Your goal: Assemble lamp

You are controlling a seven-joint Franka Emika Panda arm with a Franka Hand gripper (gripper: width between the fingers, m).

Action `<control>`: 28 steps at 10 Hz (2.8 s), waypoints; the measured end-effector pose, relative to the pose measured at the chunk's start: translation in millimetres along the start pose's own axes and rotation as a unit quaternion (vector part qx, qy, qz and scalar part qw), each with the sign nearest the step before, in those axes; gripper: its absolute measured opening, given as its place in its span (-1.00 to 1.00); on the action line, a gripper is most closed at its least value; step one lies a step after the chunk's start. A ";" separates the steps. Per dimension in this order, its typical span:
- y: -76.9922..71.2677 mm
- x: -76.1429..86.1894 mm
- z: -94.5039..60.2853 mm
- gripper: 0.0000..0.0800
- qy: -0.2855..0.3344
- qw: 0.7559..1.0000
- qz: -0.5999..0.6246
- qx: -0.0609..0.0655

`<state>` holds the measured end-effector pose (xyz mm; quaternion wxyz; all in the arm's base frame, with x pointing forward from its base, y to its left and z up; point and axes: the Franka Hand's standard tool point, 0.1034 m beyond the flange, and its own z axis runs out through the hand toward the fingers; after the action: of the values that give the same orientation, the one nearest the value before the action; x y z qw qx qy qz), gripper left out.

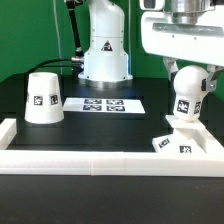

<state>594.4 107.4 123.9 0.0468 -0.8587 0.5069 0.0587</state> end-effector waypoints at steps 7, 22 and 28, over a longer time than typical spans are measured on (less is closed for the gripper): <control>-1.7 -0.7 0.3 0.74 -0.005 1.000 0.001 0.006; -7.9 3.7 -2.1 0.75 0.037 0.751 -0.658 -0.027; -8.0 -0.5 1.8 0.75 0.037 0.582 -0.812 -0.035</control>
Offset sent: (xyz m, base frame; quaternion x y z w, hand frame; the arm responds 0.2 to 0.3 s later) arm 0.0000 0.0000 0.0000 0.0000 0.0000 0.1296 0.9916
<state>601.1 112.0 122.3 0.0258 -0.9149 -0.4026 -0.0176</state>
